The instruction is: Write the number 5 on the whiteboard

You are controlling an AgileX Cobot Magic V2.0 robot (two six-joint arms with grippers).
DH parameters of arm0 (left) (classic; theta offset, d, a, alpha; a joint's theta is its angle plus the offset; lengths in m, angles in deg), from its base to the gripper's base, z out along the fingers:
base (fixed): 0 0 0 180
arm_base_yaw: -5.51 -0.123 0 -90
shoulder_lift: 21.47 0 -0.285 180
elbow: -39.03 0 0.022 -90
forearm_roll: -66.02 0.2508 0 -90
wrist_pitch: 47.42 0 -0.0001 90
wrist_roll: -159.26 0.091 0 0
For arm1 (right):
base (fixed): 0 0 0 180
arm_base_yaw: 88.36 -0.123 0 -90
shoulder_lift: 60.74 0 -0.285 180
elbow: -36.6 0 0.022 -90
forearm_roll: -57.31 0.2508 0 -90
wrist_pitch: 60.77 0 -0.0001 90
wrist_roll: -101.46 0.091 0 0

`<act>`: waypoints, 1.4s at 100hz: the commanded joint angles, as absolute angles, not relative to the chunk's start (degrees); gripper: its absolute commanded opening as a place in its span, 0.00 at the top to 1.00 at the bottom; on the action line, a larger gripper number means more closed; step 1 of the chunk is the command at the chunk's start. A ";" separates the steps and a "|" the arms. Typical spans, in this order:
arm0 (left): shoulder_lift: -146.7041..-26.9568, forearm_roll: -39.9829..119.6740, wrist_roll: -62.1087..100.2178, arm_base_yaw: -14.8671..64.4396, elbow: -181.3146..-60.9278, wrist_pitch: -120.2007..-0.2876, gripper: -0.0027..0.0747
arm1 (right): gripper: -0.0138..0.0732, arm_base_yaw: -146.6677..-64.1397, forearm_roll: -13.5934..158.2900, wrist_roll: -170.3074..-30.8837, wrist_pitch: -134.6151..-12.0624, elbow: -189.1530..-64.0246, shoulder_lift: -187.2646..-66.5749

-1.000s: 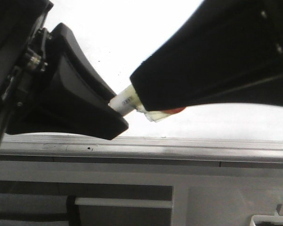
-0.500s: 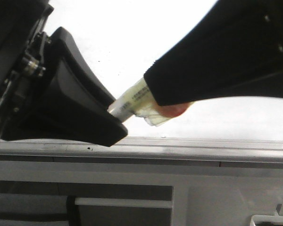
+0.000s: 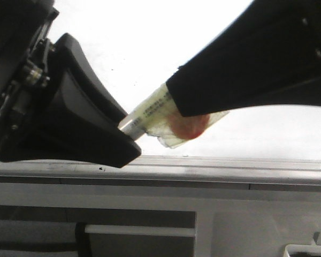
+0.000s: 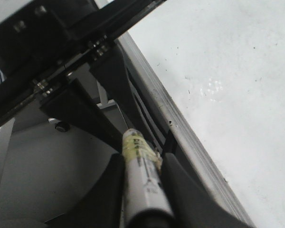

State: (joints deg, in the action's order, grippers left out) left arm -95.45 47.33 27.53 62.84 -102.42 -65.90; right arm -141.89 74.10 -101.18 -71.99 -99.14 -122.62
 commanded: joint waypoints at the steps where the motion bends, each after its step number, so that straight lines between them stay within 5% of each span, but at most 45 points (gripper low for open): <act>1: -93.22 43.83 26.76 63.23 -104.28 -60.24 0.79 | 0.92 -141.96 74.78 -101.32 -66.46 -101.09 -122.36; 23: -88.63 40.90 26.28 63.23 -104.28 -60.24 0.41 | 0.91 -141.96 74.34 -101.32 -65.60 -101.09 -122.36; 59: -70.70 38.15 15.48 57.14 -100.09 -57.03 0.40 | 0.91 -136.62 66.71 -101.32 -70.60 -107.38 -122.36; 74: -62.12 36.11 9.70 49.96 -94.17 -52.04 0.55 | 0.91 -135.00 62.00 -101.32 -70.83 -109.13 -122.36; 100: -56.53 28.95 9.70 42.41 -89.89 -51.84 0.99 | 0.91 -131.93 56.60 -101.32 -66.02 -109.13 -122.40; 140: -56.53 28.83 9.70 42.29 -89.89 -51.83 0.99 | 0.91 -129.28 54.24 -101.32 -65.05 -109.13 -124.24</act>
State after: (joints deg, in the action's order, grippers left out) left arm -56.41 29.62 10.35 42.35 -88.30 -55.40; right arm -129.79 55.83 -101.15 -69.60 -107.12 -123.89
